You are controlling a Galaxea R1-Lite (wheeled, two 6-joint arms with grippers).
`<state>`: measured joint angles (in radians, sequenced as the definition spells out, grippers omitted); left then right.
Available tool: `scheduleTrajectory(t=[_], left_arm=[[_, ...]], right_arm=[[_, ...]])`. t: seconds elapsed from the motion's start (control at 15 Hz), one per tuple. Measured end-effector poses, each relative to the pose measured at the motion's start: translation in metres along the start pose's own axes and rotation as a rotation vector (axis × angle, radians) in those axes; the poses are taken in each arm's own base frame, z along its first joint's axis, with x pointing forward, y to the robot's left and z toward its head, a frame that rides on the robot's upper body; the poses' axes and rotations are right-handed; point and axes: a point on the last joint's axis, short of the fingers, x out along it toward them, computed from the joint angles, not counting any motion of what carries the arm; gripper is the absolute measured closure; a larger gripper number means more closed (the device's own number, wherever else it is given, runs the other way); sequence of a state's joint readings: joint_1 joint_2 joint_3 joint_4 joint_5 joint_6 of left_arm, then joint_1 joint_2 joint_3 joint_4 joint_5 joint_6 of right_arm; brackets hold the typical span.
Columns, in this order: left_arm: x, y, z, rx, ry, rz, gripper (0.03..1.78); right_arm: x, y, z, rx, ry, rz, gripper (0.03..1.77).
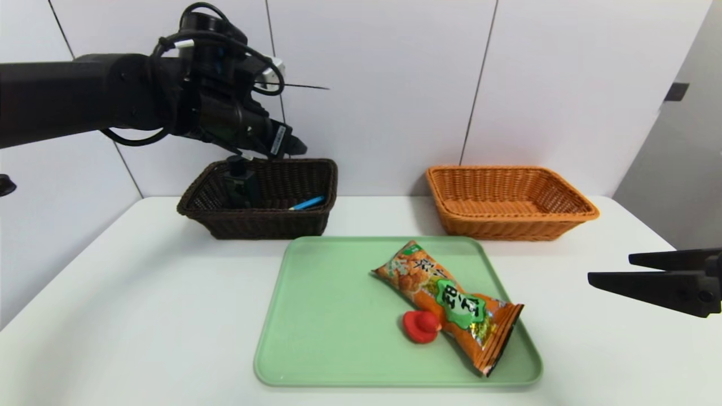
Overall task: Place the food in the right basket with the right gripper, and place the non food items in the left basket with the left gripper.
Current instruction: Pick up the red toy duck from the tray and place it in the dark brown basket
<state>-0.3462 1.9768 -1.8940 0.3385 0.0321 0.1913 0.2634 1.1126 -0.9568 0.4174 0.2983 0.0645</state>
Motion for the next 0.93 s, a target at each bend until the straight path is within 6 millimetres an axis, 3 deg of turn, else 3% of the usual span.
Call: scheduleTrajectory(t=[0.27, 0.47, 0.93], left_arm=[[-0.025, -0.025, -0.005, -0.178, 0.042, 0.058, 0.2], [-0.043, -0.056, -0.014, -0.214, 0.075, 0.003, 0.17], [-0.078, -0.17, -0.059, -0.075, 0.127, -0.3, 0.14]], right_arm=[[0.0, 0.0, 0.0, 0.0, -0.001, -0.006, 0.09], [0.0, 0.0, 0.001, 0.002, -0.003, -0.008, 0.09], [-0.001, -0.001, 0.0, 0.006, -0.003, -0.013, 0.09]])
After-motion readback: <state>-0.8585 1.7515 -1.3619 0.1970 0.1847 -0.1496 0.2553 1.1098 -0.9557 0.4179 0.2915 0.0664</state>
